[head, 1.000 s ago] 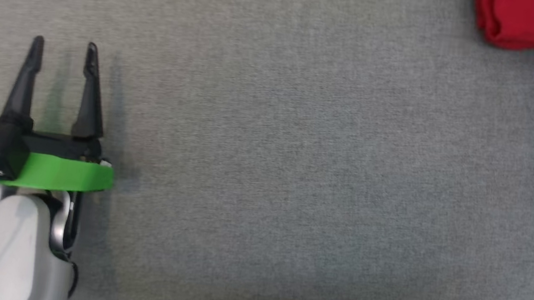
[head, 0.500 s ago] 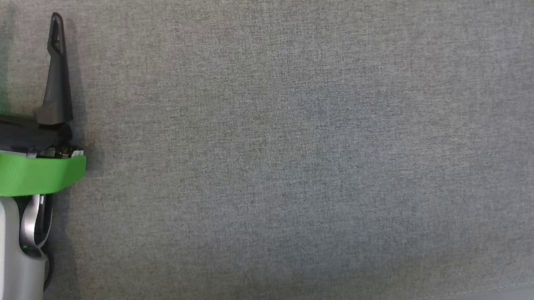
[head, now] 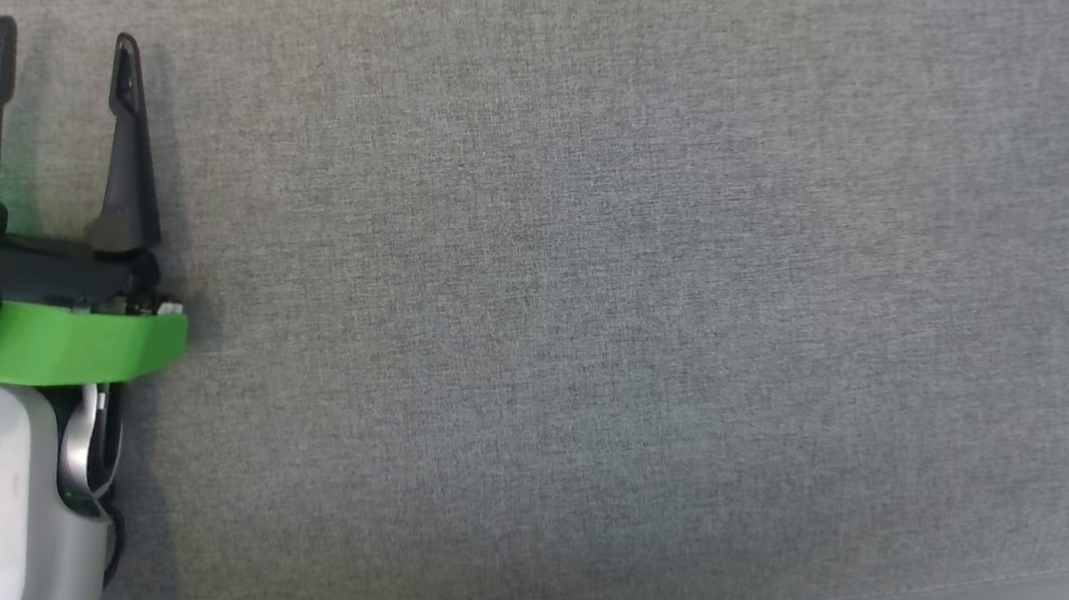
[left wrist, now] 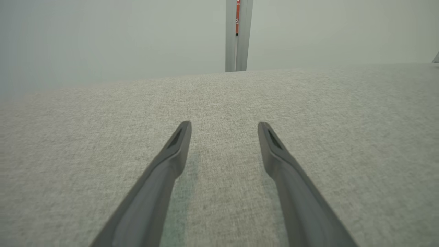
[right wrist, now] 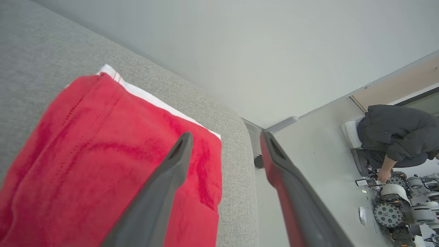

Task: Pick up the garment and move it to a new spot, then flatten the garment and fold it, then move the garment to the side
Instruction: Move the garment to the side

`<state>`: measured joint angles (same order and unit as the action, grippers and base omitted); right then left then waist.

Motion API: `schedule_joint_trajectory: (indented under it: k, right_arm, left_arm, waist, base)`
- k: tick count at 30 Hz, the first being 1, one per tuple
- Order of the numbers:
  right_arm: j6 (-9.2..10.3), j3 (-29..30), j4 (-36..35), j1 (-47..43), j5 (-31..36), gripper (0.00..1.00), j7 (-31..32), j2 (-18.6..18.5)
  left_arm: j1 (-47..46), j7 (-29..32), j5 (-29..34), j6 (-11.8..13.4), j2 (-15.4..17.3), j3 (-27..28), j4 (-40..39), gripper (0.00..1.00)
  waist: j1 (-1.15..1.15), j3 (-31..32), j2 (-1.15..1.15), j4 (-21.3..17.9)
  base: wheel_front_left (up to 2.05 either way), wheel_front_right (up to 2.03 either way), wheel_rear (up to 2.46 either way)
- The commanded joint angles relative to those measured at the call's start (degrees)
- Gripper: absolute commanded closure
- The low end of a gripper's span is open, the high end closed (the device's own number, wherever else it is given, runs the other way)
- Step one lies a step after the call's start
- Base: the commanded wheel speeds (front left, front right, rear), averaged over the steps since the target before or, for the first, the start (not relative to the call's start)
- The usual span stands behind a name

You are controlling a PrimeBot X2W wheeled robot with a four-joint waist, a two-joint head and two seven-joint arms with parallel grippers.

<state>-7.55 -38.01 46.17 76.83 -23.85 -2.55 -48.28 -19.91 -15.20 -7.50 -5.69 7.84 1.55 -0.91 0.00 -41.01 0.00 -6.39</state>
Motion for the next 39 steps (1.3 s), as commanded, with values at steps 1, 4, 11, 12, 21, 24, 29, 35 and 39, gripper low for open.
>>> schedule_joint_trajectory:
  k: [1,4,11,12,21,24,29,35,39]
  right_arm:
    - [0.11,0.29,0.56,-1.16,0.49,0.0,-1.78,0.92]
    - [0.11,0.58,0.79,-2.69,0.36,0.0,-5.72,3.09]
    - [0.11,3.49,-1.87,-9.1,-0.46,0.0,-11.93,9.4]
    - [0.11,4.05,-2.45,-10.37,-0.23,0.0,-12.19,10.09]
    - [0.1,14.24,-14.81,-27.49,3.87,0.0,-12.63,18.77]
    - [0.1,18.2,-19.72,-34.25,6.11,0.0,-12.63,22.24]
    - [0.1,22.66,-26.15,-44.97,8.56,0.0,-12.64,27.23]
    - [0.1,26.48,-32.7,-55.54,10.41,0.0,-12.65,32.02]
    - [0.09,28.11,-36.45,-62.11,11.62,0.0,-12.65,34.87]
  left_arm:
    - [2.47,0.26,-0.53,0.23,-0.6,-0.16,2.09,0.0]
    - [3.71,0.19,-1.18,0.63,-0.77,0.54,3.14,0.0]
    - [7.05,0.1,-1.76,0.99,-1.71,1.81,4.5,0.0]
    - [7.6,0.1,-1.85,1.01,-1.89,1.9,4.6,0.0]
    - [11.98,0.09,-2.31,0.85,-2.78,2.54,6.05,0.0]
    - [12.9,0.09,-2.38,0.66,-2.93,2.67,6.85,0.0]
    - [14.06,0.09,-2.59,0.55,-3.22,2.88,7.89,0.0]
    - [14.78,0.08,-2.81,0.3,-3.42,3.24,9.25,0.0]
    - [15.3,0.08,-2.88,0.13,-3.72,3.16,10.27,0.0]
  waist:
    - [0.0,3.5,0.0,0.42]
    - [0.0,6.67,0.0,0.72]
    - [0.0,14.26,0.0,2.22]
    - [0.0,15.22,0.0,2.52]
    - [0.0,22.82,0.0,4.57]
    - [0.0,24.87,0.0,5.06]
    - [0.0,27.31,0.0,5.62]
    - [0.0,29.48,0.0,5.93]
    - [0.0,31.02,0.0,6.24]
  base:
    - [0.0,0.0,0.0]
    - [0.0,0.0,0.0]
    - [0.0,0.0,0.0]
    - [0.0,0.0,0.0]
    - [0.0,0.0,0.0]
    - [0.0,0.0,0.0]
    - [0.0,0.0,0.0]
    - [0.0,0.0,0.0]
    - [0.0,0.0,0.0]
